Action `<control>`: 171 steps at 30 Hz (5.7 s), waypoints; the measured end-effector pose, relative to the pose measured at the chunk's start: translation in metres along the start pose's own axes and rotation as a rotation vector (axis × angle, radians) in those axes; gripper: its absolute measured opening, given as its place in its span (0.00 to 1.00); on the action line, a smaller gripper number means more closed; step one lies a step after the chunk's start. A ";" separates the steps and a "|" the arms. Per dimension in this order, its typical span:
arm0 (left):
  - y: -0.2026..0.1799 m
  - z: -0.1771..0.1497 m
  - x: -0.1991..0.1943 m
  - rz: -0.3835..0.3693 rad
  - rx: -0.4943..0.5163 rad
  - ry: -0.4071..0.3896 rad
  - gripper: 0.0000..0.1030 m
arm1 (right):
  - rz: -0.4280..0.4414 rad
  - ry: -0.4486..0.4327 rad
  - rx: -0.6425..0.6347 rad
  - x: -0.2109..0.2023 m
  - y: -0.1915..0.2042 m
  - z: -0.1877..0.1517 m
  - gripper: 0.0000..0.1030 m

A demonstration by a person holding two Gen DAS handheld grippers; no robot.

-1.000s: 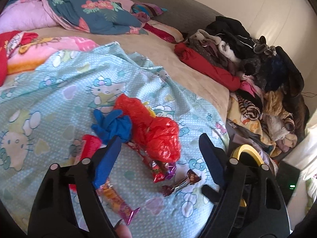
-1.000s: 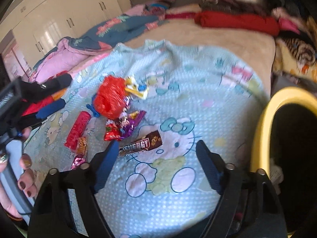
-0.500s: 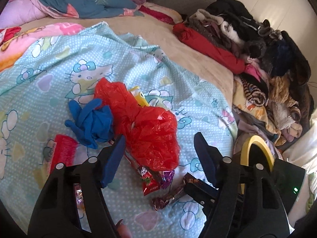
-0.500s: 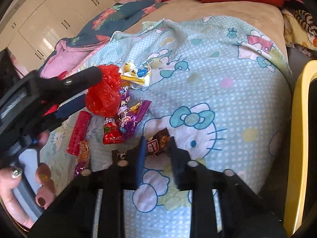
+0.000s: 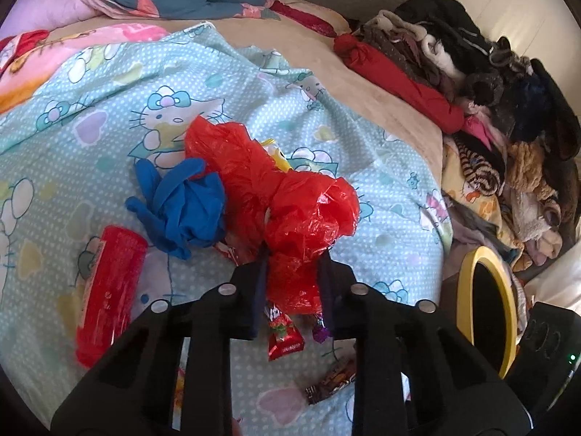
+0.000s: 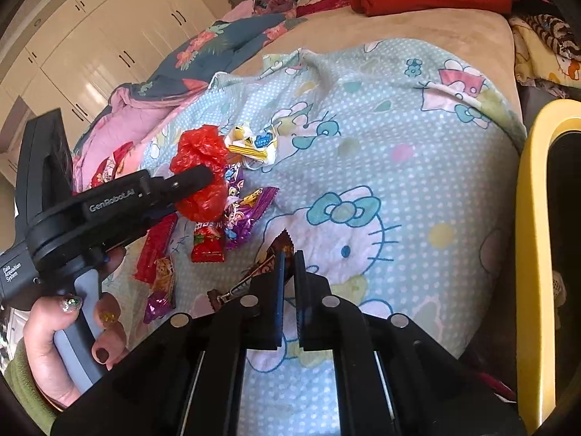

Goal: Collect trash
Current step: 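Grasp the red plastic bag with the left gripper while the right gripper grasps a candy bar wrapper, then carry the red bag and candy wrapper with both grippers over the yellow bin, then open both grippers to drop the bag and wrapper into the bin, then move both tools back over the blue glove and wrappers on the sheet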

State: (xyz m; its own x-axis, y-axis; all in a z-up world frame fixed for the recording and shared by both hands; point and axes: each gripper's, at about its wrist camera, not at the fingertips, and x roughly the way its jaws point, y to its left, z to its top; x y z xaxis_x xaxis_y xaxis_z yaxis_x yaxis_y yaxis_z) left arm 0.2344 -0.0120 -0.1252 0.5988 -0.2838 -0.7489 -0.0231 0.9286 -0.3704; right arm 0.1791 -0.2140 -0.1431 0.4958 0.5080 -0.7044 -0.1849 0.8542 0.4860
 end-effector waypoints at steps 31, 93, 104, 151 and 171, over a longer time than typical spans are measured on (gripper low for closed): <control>-0.018 -0.023 -0.122 -0.140 0.060 -0.166 0.14 | 0.094 -0.137 -0.107 -0.073 0.038 -0.004 0.03; -0.180 -0.085 -0.102 -0.298 0.432 -0.045 0.14 | -0.136 -0.466 0.149 -0.224 -0.121 0.010 0.03; -0.203 -0.095 -0.092 -0.334 0.477 -0.023 0.14 | -0.201 -0.483 0.183 -0.231 -0.140 0.002 0.03; -0.260 -0.138 0.022 -0.322 0.582 0.258 0.41 | -0.333 -0.438 0.297 -0.222 -0.223 -0.014 0.45; -0.187 -0.085 -0.052 -0.153 0.426 -0.046 0.90 | -0.297 -0.465 0.182 -0.211 -0.157 -0.001 0.72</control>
State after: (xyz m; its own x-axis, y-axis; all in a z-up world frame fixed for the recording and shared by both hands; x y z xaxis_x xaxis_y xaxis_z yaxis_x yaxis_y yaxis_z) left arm 0.1391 -0.1907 -0.0637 0.6047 -0.4231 -0.6748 0.3935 0.8953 -0.2087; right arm 0.1025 -0.4550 -0.0708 0.8322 0.1120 -0.5431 0.1480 0.8990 0.4122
